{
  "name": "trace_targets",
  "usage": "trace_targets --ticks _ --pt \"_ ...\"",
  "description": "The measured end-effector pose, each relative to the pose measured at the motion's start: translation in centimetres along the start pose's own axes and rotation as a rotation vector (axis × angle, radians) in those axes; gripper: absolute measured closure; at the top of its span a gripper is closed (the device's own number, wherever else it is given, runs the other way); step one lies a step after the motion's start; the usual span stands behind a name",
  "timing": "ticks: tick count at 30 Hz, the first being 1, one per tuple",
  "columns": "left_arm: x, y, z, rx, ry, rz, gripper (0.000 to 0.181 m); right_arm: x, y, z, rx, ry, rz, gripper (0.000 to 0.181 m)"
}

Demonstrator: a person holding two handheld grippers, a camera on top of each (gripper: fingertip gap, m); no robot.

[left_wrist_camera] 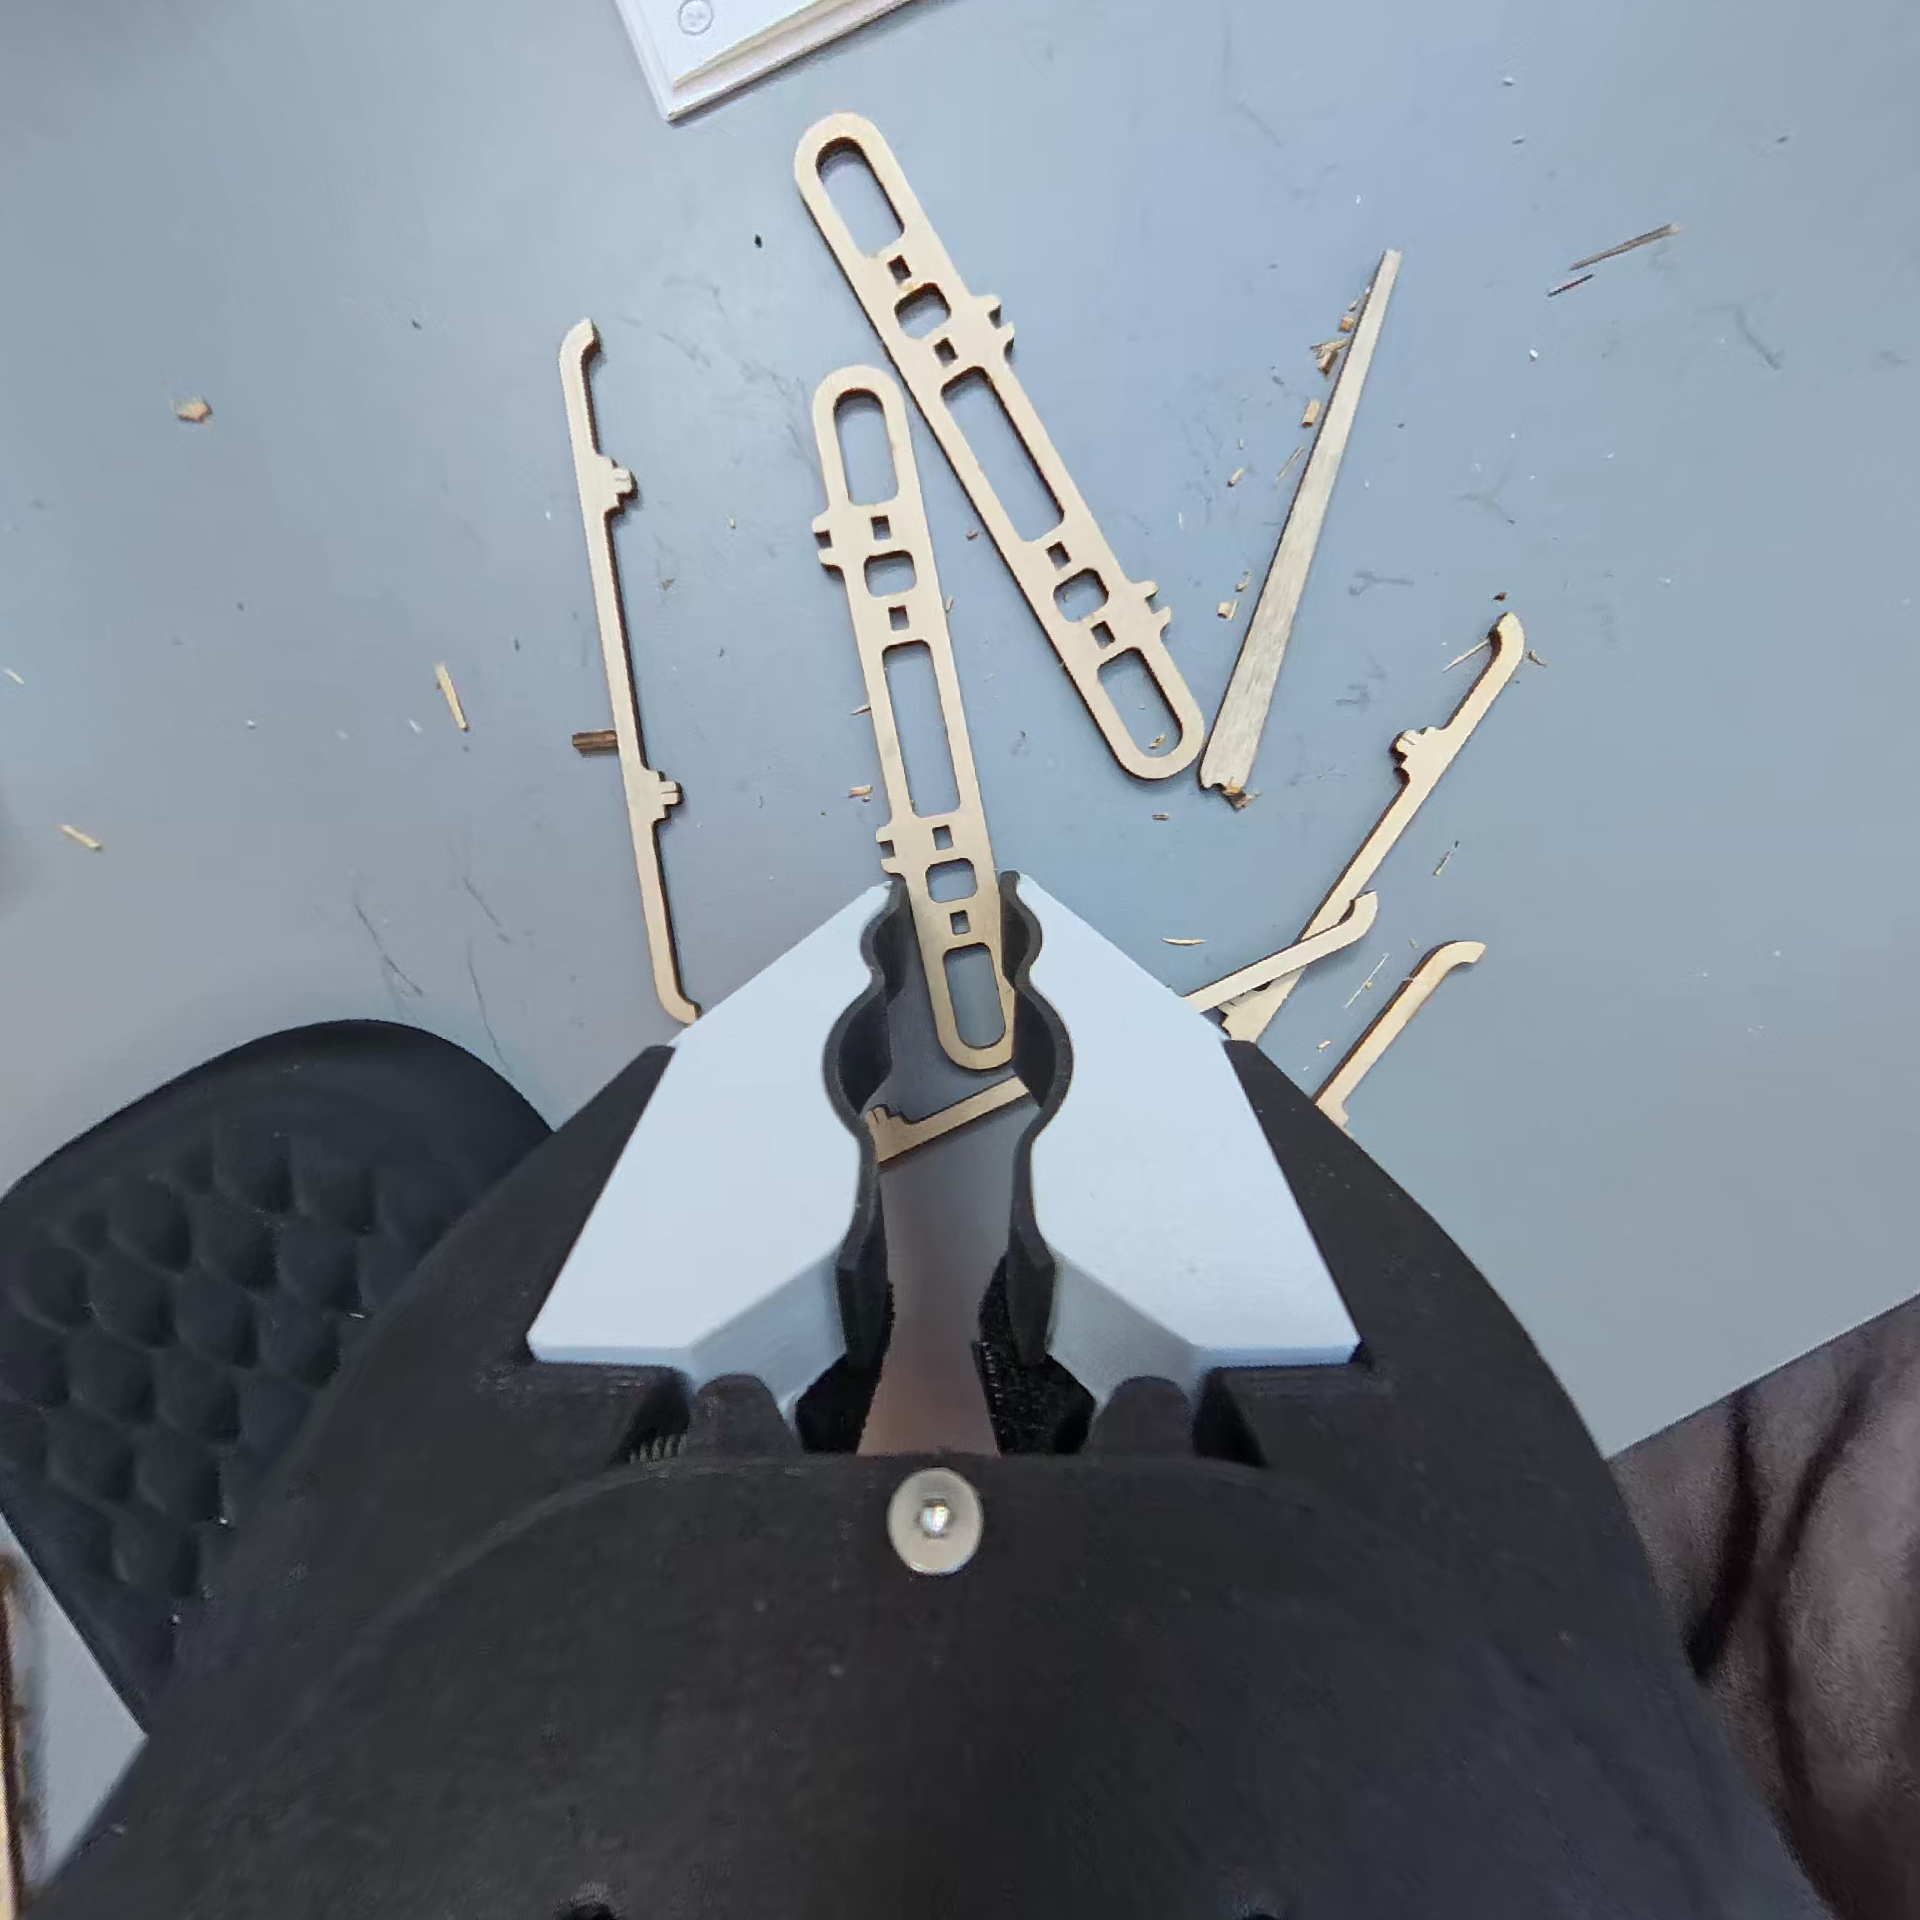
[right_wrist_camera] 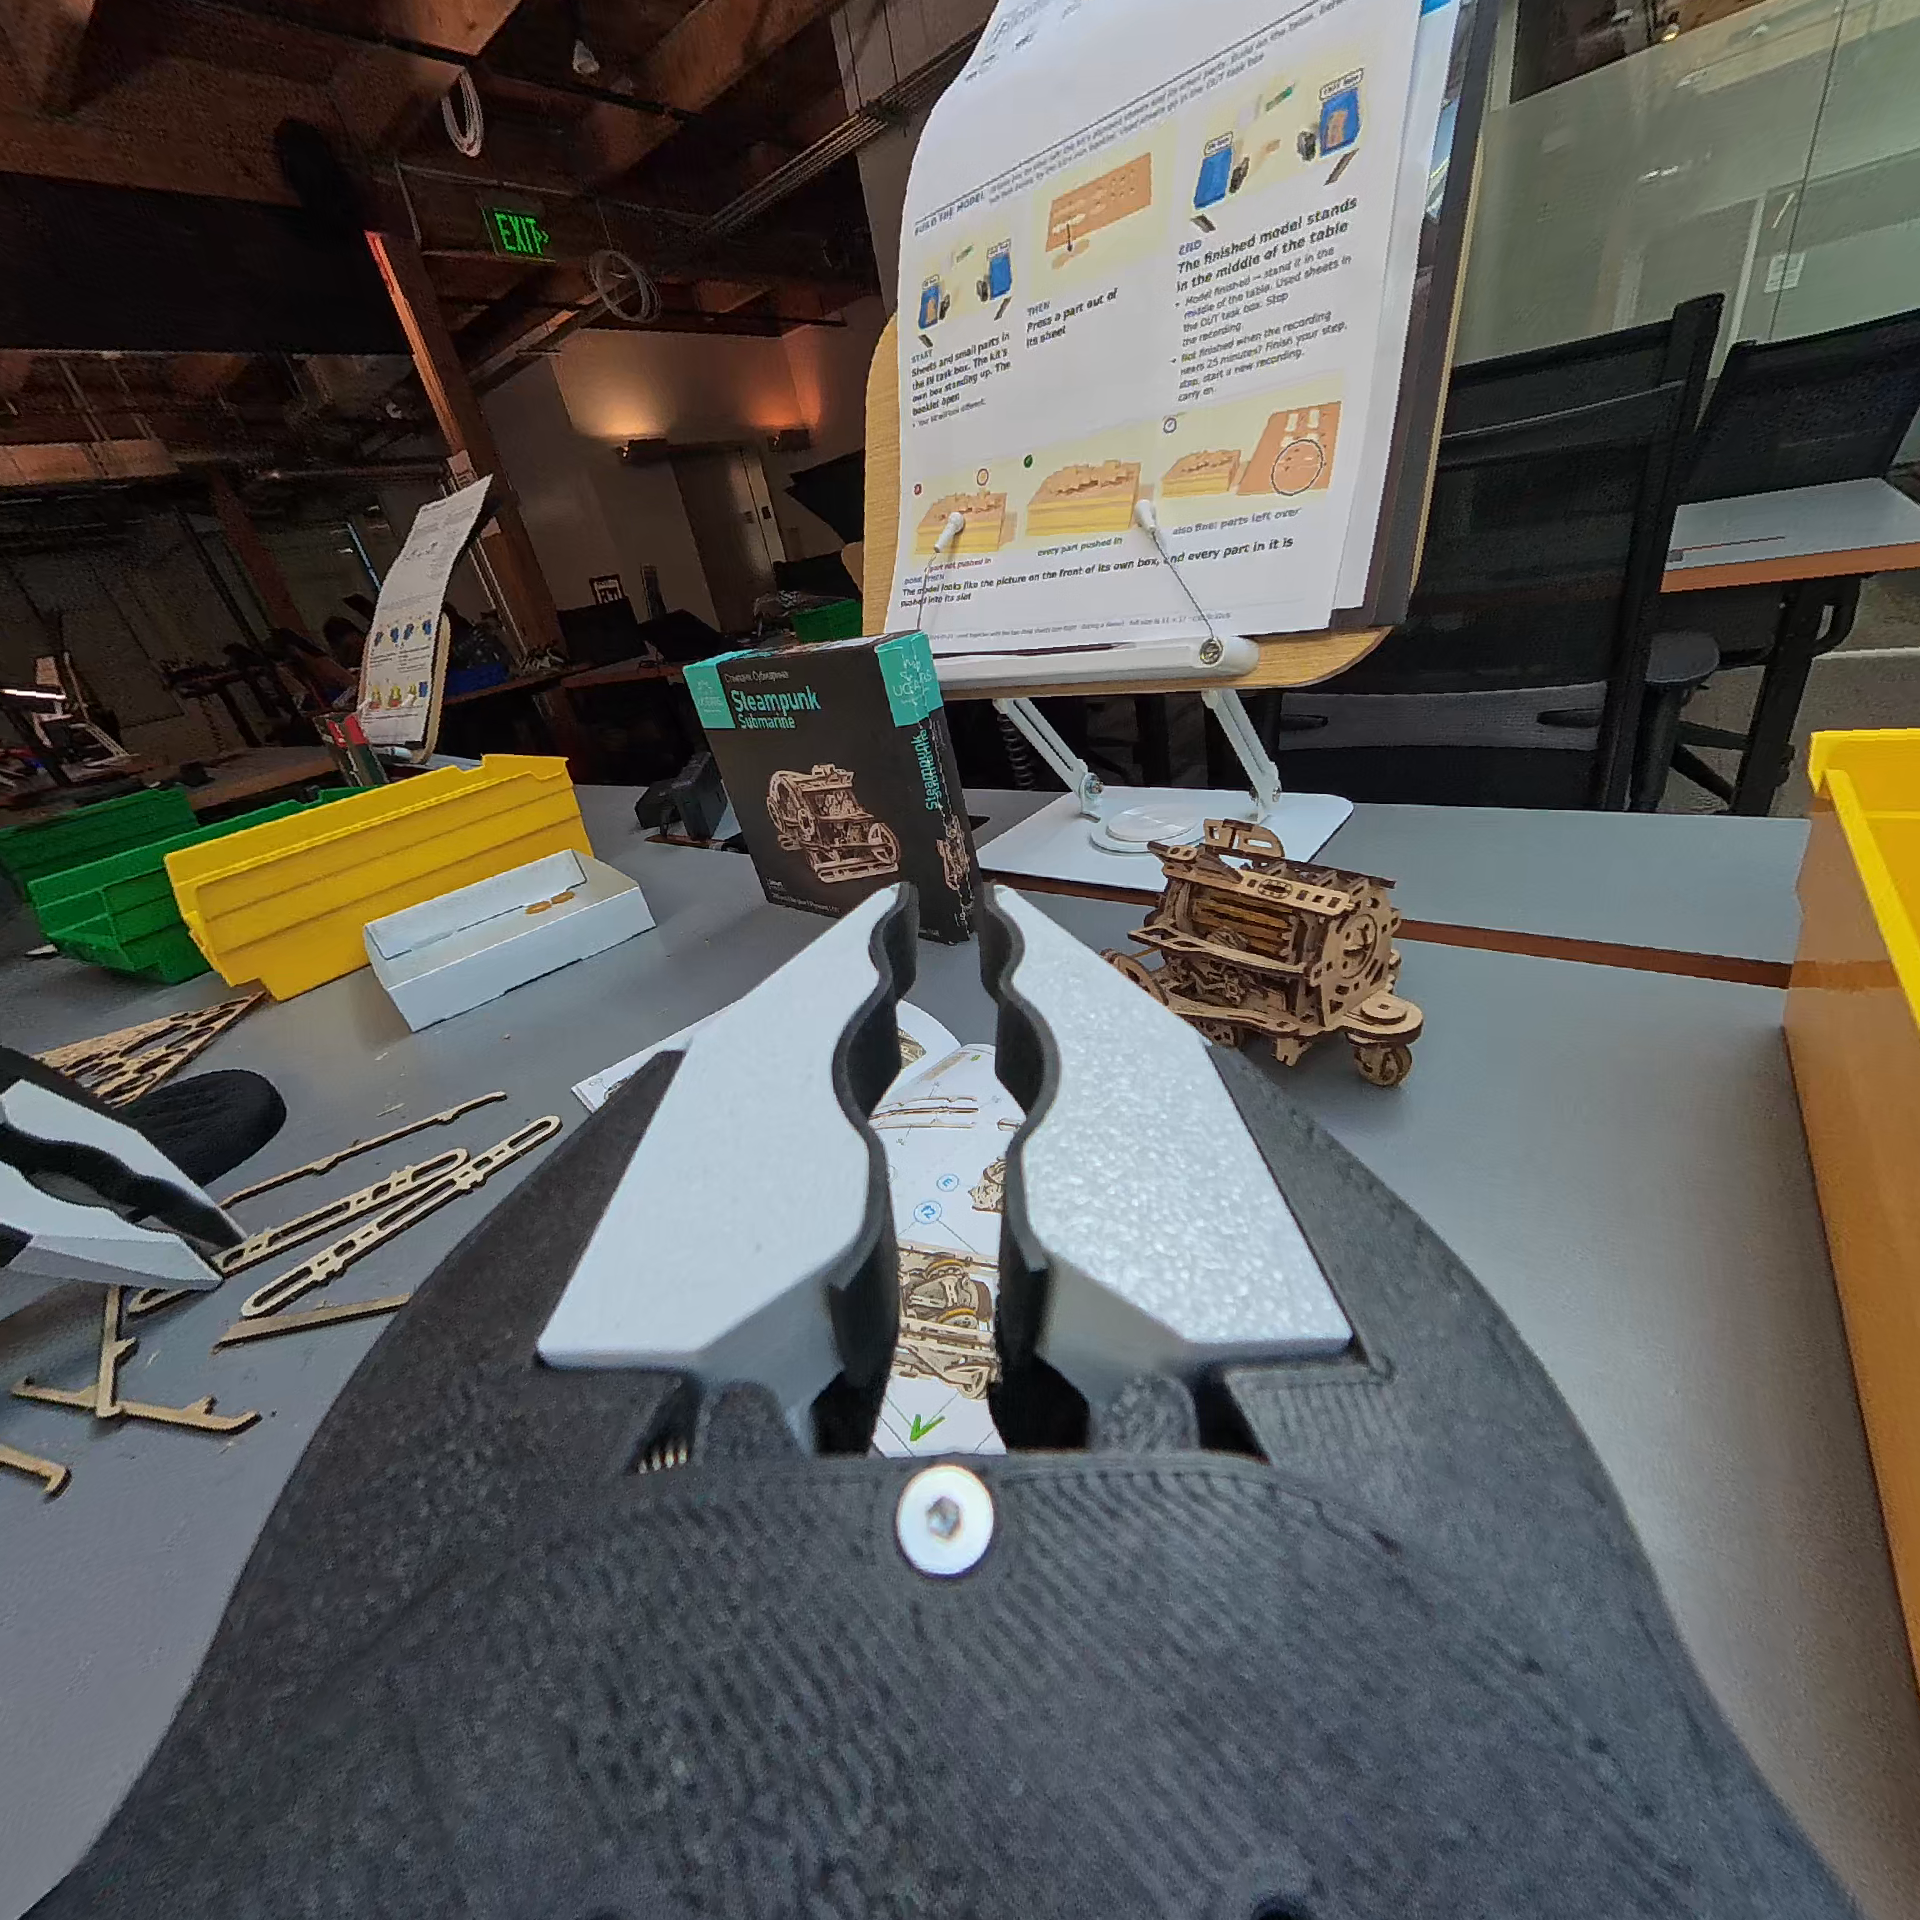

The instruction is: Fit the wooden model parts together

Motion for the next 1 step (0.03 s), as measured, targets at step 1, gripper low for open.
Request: trace_targets --ticks 1 --pt "0.08 0.11 0.01 0.010 0.005 0.025 0.166 -0.07 0.04 0.05 -0.001 -0.005 0.000 0.173"
Point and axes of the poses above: each gripper's, where its closed fingertips meet, z out along the fingers, x out of its top, y = z × x across the jaws, the point moved 4 cm from there along -z, back along the fingers, and after that the axes turned 14 degrees about -y, right-handed, at the moved point
